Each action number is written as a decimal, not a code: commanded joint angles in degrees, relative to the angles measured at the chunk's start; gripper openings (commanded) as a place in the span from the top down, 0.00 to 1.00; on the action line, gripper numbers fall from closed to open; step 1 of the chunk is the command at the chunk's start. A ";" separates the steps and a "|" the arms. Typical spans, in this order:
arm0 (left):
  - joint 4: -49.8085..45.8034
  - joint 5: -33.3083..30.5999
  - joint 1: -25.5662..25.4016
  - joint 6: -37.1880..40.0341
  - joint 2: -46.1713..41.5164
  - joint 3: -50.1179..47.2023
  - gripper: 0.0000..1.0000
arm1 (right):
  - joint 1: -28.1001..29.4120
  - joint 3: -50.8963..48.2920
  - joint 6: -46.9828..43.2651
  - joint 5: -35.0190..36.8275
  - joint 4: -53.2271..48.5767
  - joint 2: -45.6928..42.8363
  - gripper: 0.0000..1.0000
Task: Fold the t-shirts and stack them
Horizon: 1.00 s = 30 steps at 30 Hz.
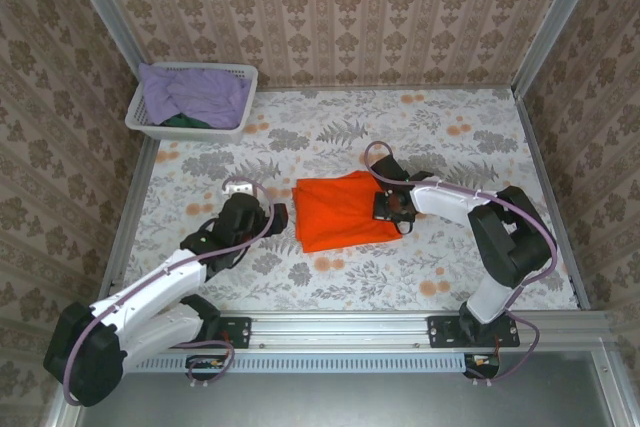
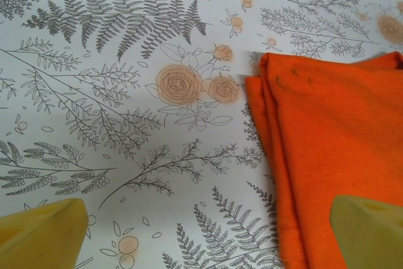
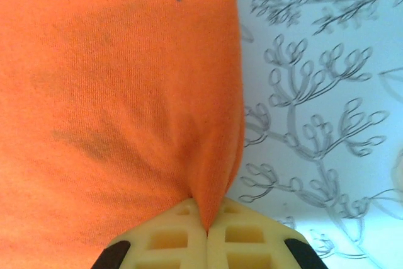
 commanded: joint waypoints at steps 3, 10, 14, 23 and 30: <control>0.90 0.94 0.71 -1.73 -0.10 1.06 0.00 | -2.56 4.01 -5.34 7.60 -5.02 0.91 1.00; 1.10 0.87 1.35 -2.01 -1.26 0.14 0.00 | -9.40 12.98 -11.35 13.07 -11.04 2.53 1.00; 2.18 1.04 1.68 -2.26 -0.72 -0.43 0.00 | -14.74 21.54 -15.20 18.21 -13.33 7.01 1.00; 3.19 3.62 2.69 -1.96 5.60 1.04 0.00 | -25.90 41.42 -23.17 23.27 -15.34 22.13 1.00; 5.43 5.81 2.25 -0.80 10.49 2.02 0.00 | -32.92 50.15 -26.44 22.57 -14.24 30.65 1.00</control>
